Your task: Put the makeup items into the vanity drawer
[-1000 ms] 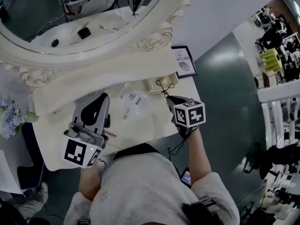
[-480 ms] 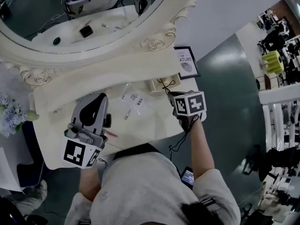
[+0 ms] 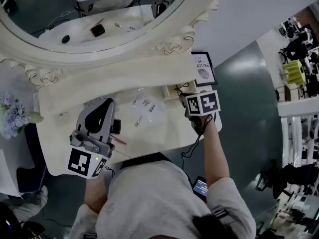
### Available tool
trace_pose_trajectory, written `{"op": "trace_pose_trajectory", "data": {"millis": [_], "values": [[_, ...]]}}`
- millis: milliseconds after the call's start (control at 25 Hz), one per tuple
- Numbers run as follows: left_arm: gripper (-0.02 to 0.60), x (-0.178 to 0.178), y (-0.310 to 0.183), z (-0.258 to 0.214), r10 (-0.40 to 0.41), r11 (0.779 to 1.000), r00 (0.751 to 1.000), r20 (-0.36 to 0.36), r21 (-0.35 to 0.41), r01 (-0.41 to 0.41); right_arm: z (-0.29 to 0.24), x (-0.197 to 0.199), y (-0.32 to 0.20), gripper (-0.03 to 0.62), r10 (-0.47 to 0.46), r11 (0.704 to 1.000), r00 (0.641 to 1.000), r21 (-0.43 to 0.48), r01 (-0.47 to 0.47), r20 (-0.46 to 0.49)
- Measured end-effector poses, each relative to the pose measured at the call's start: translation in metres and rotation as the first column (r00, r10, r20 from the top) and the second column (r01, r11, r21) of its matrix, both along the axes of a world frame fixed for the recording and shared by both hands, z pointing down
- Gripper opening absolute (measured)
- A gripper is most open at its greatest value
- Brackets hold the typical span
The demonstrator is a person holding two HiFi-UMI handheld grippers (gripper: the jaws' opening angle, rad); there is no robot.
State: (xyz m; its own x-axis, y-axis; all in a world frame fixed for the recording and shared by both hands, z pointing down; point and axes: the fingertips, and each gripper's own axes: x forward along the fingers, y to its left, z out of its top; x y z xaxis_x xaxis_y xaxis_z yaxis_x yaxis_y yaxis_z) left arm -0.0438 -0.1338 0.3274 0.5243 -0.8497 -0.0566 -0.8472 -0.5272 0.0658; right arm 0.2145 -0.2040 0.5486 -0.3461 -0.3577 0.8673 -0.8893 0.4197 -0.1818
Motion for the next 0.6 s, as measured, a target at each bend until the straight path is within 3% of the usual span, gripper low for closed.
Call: {"op": "trace_pose_trajectory", "data": {"millis": [600], "values": [[0.014, -0.017, 0.003, 0.000, -0.061, 0.998, 0.998, 0.008, -0.006, 0.061, 0.022, -0.012, -0.019, 0.031, -0.013, 0.999, 1.000, -0.044, 0.012, -0.012]]}}
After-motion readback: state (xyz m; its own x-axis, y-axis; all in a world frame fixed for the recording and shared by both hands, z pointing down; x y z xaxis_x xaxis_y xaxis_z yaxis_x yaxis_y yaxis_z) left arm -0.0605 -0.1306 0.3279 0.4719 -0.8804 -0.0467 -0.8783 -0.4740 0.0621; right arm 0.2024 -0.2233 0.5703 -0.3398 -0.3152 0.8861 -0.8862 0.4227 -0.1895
